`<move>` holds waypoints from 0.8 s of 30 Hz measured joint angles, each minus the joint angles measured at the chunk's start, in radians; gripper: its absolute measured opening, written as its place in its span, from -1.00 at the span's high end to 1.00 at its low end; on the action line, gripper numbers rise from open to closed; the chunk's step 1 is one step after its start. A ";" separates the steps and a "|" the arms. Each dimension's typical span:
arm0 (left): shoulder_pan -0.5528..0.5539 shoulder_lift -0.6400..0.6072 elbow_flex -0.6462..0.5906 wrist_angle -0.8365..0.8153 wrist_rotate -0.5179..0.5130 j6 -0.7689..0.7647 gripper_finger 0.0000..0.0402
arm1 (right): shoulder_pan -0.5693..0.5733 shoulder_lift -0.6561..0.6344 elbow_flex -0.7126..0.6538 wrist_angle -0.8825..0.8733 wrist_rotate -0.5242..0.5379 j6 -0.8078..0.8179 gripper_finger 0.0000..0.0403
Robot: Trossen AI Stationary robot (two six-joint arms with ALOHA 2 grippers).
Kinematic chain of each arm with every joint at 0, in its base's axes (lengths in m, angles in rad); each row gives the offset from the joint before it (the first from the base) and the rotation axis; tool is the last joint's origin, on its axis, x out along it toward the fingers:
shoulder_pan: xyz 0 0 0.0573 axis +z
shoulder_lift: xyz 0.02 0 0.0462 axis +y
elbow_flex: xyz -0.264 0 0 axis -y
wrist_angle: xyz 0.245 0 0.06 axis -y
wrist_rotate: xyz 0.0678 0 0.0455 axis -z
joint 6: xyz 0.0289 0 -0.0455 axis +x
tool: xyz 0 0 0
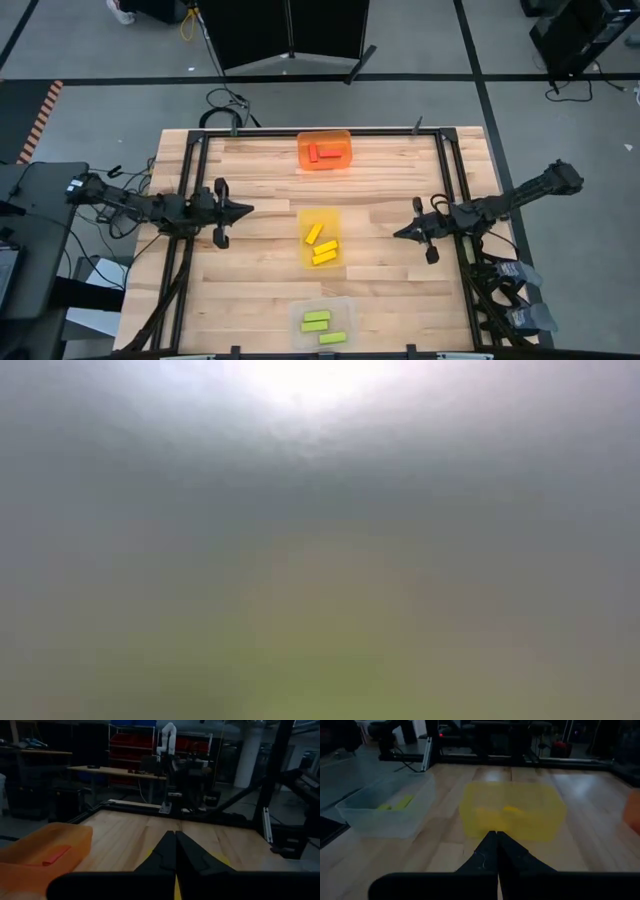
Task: Sort blocks
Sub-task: Return to Home Position
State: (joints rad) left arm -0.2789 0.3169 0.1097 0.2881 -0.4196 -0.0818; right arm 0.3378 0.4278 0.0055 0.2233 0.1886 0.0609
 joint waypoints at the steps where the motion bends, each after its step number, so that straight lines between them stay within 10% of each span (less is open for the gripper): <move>1: -0.008 -0.006 0.000 -0.005 -0.003 0.000 0.99 | 0.000 -0.040 0.000 -0.040 0.000 -0.004 0.98; 10: -0.025 -0.021 -0.027 0.025 0.012 0.000 0.99 | 0.000 -0.322 0.002 -0.188 -0.052 -0.120 0.98; 24: -0.023 -0.009 -0.101 0.105 0.018 0.048 0.99 | -0.046 -0.363 0.002 -0.189 -0.051 -0.155 0.97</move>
State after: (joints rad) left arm -0.3016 0.3077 0.0086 0.3929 -0.4017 -0.0339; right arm 0.2917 0.0647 0.0074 0.0345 0.1379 -0.0940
